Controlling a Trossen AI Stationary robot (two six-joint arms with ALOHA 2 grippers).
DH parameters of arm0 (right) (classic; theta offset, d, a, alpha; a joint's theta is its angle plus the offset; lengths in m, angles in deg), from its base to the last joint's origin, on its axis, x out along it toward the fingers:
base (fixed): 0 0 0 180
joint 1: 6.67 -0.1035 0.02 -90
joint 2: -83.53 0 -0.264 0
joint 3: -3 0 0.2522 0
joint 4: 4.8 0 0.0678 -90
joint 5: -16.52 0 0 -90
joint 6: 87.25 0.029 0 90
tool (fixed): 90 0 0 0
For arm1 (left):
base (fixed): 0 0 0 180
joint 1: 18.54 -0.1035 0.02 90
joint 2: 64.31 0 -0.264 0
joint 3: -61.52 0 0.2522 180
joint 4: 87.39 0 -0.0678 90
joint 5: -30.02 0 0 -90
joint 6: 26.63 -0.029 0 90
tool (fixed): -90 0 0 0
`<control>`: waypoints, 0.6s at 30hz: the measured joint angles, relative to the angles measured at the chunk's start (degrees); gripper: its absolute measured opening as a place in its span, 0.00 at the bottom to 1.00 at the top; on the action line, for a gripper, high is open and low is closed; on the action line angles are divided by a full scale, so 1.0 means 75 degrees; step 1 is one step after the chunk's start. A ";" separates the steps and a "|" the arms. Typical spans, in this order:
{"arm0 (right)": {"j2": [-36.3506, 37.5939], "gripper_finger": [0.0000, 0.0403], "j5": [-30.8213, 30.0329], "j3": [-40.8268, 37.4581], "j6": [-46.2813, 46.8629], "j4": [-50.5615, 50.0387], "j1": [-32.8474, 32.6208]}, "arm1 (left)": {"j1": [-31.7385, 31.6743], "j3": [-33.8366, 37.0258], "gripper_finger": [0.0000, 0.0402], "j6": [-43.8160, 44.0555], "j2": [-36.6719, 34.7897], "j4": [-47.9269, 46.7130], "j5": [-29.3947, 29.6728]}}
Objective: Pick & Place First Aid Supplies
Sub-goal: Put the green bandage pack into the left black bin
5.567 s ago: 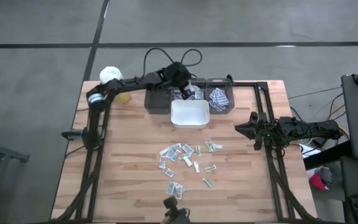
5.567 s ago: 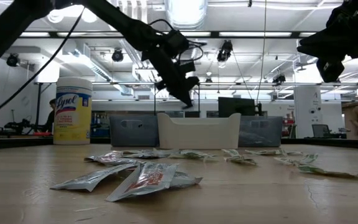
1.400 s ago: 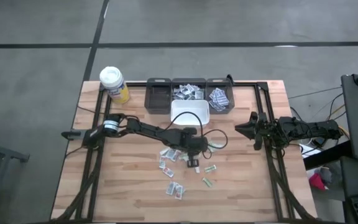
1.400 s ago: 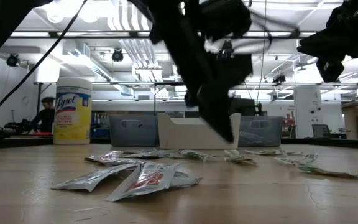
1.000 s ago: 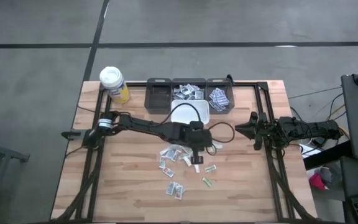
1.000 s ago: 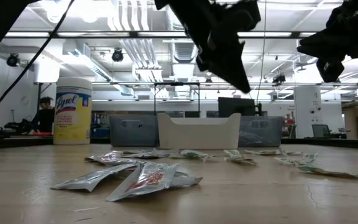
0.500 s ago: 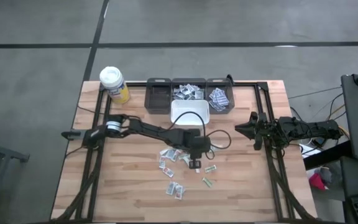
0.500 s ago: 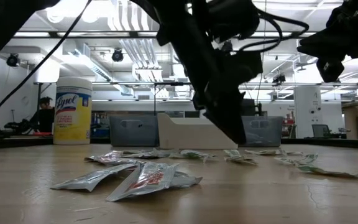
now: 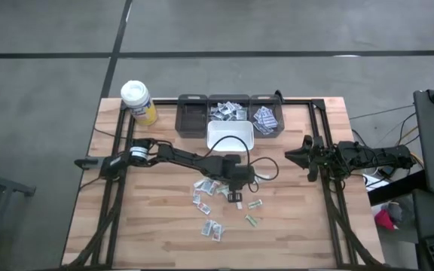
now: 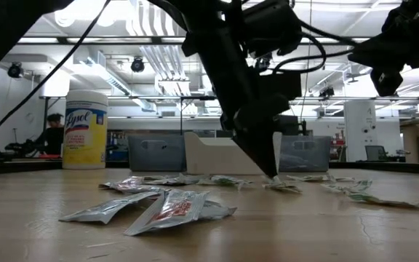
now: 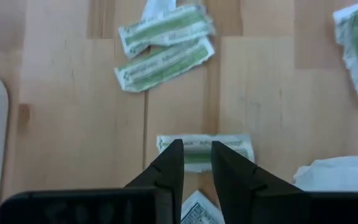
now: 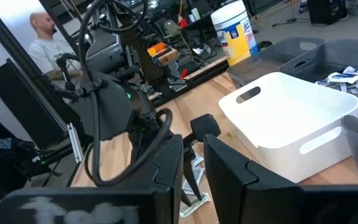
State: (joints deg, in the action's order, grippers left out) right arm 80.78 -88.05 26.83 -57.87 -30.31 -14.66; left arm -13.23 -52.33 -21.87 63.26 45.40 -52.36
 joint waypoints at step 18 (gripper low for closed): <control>0.0000 0.16 -0.0009 0.0000 0.0003 0.0000 0.0003 | -0.0016 -0.0227 0.01 0.0414 0.0336 -0.0203 -0.0324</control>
State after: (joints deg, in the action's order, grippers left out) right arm 80.78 -88.11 26.83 -57.85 -30.31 -14.63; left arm -13.35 -54.03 -18.77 65.78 43.88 -54.80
